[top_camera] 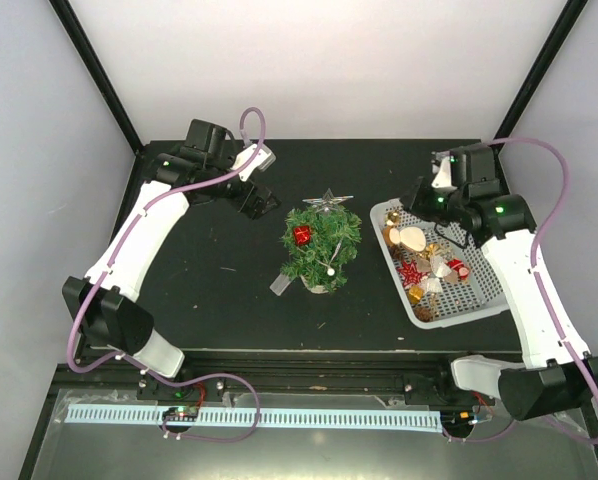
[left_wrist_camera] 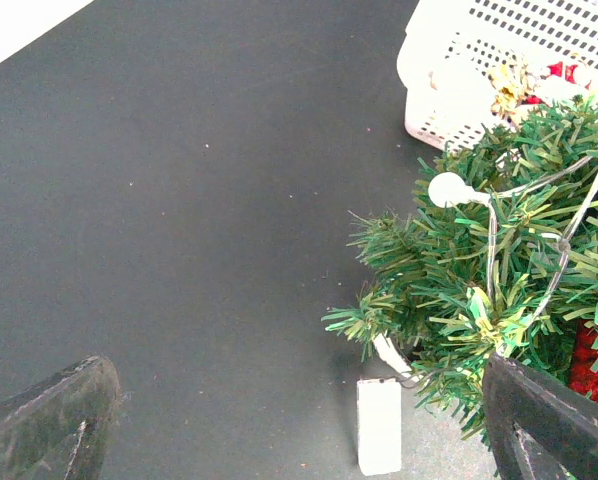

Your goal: Decorate the small christmas tree

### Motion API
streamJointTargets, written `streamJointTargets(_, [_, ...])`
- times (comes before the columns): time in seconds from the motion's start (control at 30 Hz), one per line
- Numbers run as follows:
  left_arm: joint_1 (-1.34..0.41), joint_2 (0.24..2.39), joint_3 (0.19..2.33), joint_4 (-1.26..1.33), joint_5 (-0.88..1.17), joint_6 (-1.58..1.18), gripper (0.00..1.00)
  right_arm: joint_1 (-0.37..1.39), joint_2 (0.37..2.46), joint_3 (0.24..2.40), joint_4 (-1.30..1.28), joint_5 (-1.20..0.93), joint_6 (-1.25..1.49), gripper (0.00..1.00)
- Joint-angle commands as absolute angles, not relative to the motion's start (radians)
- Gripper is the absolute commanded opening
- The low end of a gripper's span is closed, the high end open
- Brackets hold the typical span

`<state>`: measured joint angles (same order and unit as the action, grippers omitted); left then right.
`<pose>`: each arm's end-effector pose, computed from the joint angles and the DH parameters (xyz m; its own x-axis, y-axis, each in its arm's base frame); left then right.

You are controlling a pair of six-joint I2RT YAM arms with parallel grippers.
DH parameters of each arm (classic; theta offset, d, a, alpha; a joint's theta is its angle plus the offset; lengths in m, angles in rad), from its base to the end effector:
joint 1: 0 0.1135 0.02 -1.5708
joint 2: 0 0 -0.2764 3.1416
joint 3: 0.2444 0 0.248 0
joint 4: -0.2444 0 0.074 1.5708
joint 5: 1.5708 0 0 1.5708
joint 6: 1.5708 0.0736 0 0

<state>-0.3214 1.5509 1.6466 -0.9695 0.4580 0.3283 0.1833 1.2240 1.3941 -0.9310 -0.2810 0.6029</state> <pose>0.3106 -0.1377 0.3652 -0.5105 0.4748 -0.7170 0.7577 0.6426 -0.1139 0.2498 0.0671 0.3735 -0.7698 0.4114 -0.4881 0.0776 0.8192 0.5682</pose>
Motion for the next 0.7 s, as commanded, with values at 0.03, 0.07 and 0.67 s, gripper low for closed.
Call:
streamJointTargets(0.03, [-0.328, 1.542, 1.652, -0.962, 0.481, 0.316, 0.99, 0.304, 1.230, 1.478, -0.880, -0.411, 0.621, 0.01])
streamJointTargets(0.07, [-0.328, 1.540, 1.653, -0.963, 0.482, 0.316, 0.99, 0.325, 1.237, 1.497, -0.881, -0.416, 0.623, 0.01])
streamJointTargets(0.67, [-0.328, 1.520, 1.626, -0.959, 0.465, 0.322, 0.99, 0.470, 1.239, 1.573, -1.034, -0.418, 0.507, 0.01])
